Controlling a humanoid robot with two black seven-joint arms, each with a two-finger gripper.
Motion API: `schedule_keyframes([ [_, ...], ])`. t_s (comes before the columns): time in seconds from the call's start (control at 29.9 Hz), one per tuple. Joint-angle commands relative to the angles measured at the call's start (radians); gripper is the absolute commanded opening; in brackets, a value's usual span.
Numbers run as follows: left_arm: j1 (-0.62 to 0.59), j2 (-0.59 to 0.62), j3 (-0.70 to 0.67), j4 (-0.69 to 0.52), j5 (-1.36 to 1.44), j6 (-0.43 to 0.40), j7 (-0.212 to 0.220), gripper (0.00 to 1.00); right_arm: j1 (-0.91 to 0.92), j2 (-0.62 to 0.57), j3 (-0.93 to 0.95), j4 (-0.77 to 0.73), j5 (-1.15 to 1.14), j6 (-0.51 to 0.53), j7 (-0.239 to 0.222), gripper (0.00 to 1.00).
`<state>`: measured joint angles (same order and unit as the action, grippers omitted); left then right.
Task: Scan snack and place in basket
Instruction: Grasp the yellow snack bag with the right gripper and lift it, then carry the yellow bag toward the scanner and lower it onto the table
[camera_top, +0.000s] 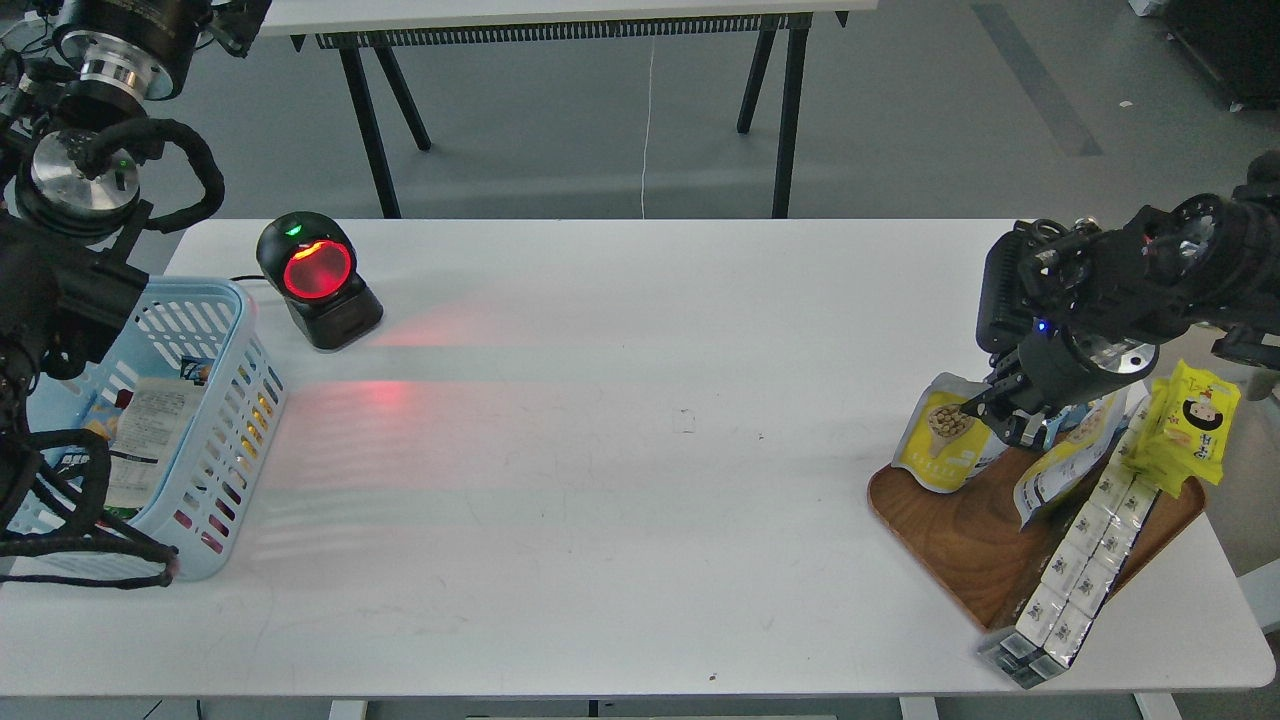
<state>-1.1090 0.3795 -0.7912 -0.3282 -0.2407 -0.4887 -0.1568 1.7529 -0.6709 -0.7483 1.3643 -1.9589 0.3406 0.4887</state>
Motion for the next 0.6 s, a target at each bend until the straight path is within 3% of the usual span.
schedule_keyframes([
  [0.0,0.000,0.001,0.001,0.000,0.000,0.000,0.000,1.00,0.069,-0.003,0.003,0.059,0.008,0.003,0.000,0.00],
  [0.27,-0.005,0.010,0.000,0.000,0.000,0.000,0.002,1.00,0.229,0.028,0.021,0.131,0.121,0.024,0.000,0.00],
  [0.57,-0.006,0.015,0.001,0.000,0.000,0.000,0.002,1.00,0.232,0.180,0.073,0.093,0.166,0.028,0.000,0.00],
])
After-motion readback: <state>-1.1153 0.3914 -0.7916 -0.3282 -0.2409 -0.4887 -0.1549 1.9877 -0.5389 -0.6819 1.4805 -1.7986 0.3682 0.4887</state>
